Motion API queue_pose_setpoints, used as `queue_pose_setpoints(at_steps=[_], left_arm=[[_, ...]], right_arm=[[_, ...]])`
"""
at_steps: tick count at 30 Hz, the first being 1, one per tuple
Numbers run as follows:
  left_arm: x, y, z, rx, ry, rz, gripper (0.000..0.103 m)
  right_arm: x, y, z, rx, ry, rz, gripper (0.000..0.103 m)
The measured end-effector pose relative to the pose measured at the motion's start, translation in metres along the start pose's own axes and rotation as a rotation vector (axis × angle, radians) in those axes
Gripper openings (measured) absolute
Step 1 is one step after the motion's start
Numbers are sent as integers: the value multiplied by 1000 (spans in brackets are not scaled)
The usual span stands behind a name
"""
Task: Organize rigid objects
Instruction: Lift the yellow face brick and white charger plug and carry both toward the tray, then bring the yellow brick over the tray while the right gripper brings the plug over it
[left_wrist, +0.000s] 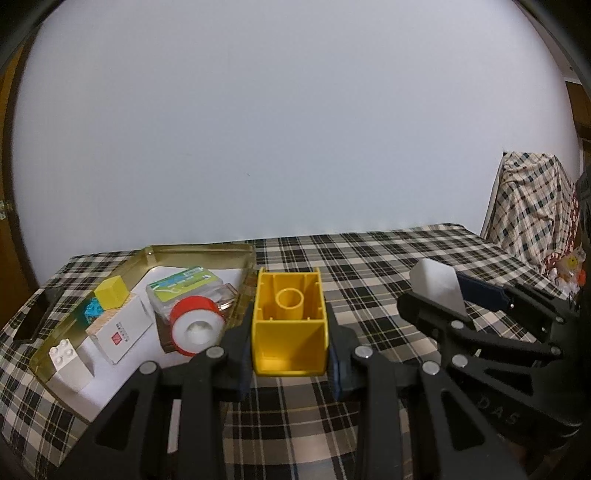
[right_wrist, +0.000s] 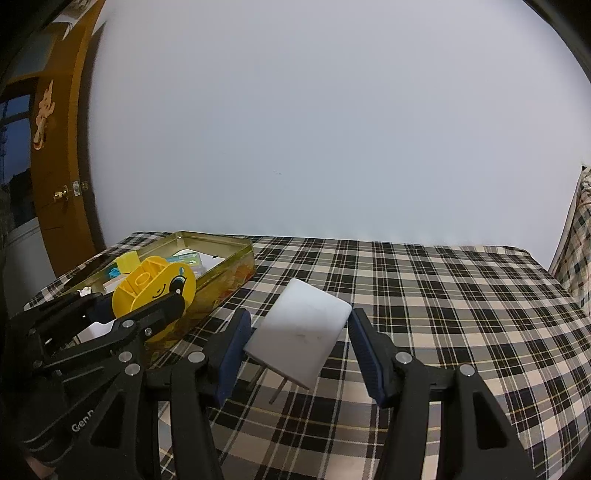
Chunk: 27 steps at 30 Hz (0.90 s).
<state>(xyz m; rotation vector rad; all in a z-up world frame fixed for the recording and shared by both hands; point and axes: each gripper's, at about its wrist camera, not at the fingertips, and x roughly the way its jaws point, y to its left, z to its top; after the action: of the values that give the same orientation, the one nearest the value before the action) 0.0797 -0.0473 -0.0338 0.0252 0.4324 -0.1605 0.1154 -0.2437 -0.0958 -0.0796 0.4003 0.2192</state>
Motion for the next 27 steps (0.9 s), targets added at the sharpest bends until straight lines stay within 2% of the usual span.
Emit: queue_pose_setpoints(at_steps=[27], left_arm=[[-27,27,-8,-28,-72,78,31]], right_arm=[[-13,24,-4,-36,-43,57,58]])
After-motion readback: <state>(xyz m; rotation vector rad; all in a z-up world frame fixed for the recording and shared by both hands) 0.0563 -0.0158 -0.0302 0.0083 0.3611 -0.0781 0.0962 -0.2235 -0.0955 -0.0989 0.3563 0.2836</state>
